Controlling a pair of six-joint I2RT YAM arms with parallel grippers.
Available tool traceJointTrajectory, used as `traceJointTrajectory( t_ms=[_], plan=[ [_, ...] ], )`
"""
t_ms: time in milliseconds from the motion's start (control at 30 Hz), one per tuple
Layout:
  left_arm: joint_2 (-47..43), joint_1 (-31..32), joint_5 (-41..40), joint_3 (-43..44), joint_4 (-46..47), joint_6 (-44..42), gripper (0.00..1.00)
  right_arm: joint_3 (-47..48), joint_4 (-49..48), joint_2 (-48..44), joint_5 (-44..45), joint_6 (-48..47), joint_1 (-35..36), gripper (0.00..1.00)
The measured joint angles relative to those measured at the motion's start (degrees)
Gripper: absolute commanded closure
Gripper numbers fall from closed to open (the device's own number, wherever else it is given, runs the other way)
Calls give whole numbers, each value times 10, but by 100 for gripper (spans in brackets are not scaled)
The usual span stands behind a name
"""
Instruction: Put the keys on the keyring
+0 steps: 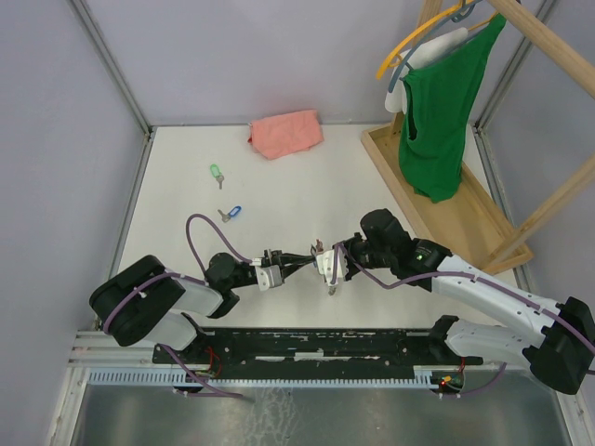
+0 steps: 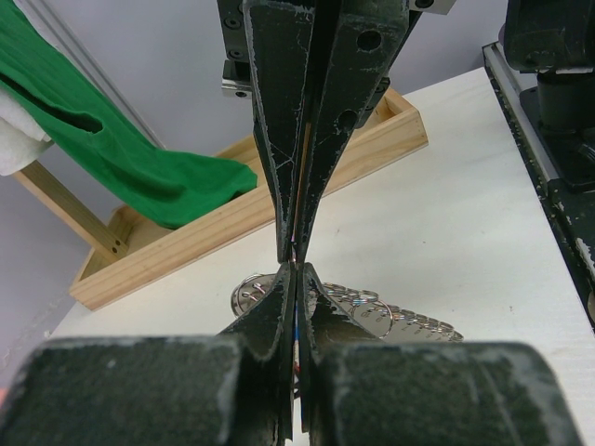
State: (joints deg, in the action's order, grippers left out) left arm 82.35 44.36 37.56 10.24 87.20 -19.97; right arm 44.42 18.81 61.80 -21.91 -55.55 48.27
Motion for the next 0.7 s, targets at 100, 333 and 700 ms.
traceJointTrajectory(
  t_ms=[100,333,700],
  plan=[
    [0,0,0,0,0,0,97,0,-1,0,0,2,0,99],
    [0,0,0,0,0,0,97,0,-4,0,-1,3,0,99],
    [0,0,-4,0,0,5,97,0,-8,0,-1,3,0,99]
  ],
)
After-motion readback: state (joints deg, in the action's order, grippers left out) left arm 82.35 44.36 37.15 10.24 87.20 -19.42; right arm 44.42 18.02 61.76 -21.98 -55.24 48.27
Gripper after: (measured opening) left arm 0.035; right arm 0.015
